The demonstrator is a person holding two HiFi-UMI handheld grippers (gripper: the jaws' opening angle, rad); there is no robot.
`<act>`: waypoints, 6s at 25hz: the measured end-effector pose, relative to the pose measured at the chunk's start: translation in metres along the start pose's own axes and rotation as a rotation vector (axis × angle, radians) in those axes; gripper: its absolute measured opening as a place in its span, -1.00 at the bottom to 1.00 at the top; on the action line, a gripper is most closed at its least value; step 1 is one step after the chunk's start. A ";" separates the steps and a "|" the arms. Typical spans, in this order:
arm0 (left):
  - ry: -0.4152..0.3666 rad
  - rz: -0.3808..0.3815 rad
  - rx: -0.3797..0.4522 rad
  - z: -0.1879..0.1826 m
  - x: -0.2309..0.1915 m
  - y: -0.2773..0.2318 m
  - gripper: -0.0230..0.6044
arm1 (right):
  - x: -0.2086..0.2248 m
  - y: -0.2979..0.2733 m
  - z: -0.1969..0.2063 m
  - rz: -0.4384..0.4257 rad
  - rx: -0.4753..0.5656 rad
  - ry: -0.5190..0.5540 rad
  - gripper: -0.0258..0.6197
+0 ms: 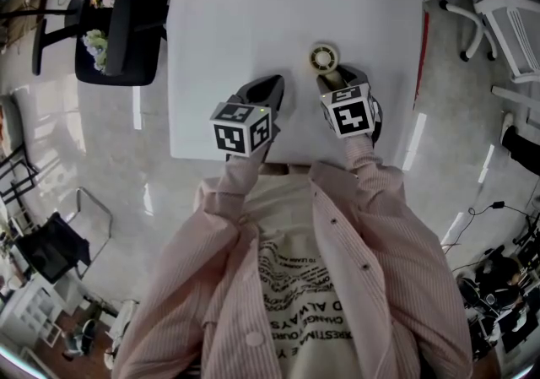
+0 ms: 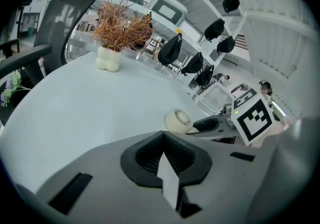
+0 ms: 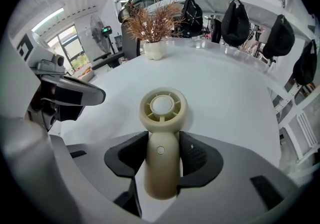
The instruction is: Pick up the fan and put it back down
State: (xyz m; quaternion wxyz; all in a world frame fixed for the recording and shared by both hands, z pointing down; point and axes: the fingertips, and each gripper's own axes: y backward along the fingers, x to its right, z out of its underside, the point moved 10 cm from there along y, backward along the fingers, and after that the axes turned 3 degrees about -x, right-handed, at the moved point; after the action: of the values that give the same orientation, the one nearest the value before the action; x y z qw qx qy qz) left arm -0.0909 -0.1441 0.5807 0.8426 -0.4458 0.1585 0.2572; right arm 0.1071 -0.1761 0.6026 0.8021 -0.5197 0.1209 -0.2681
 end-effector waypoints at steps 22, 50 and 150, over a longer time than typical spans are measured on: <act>-0.128 0.031 0.151 -0.026 0.022 0.047 -0.92 | -0.008 0.064 -0.006 -0.037 0.237 -0.159 -0.35; -0.375 -0.072 0.460 -0.079 0.053 0.144 -0.92 | -0.012 0.197 -0.035 -0.120 0.790 -0.197 -0.35; -0.041 -0.155 0.086 0.028 -0.049 0.079 -0.92 | -0.030 -0.010 -0.004 -0.059 0.145 -0.113 -0.35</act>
State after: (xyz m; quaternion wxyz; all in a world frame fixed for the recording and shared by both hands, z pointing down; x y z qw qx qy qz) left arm -0.1757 -0.0984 0.5675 0.8815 -0.4146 0.1171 0.1934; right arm 0.0777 -0.1656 0.6070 0.8351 -0.4778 0.0403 -0.2698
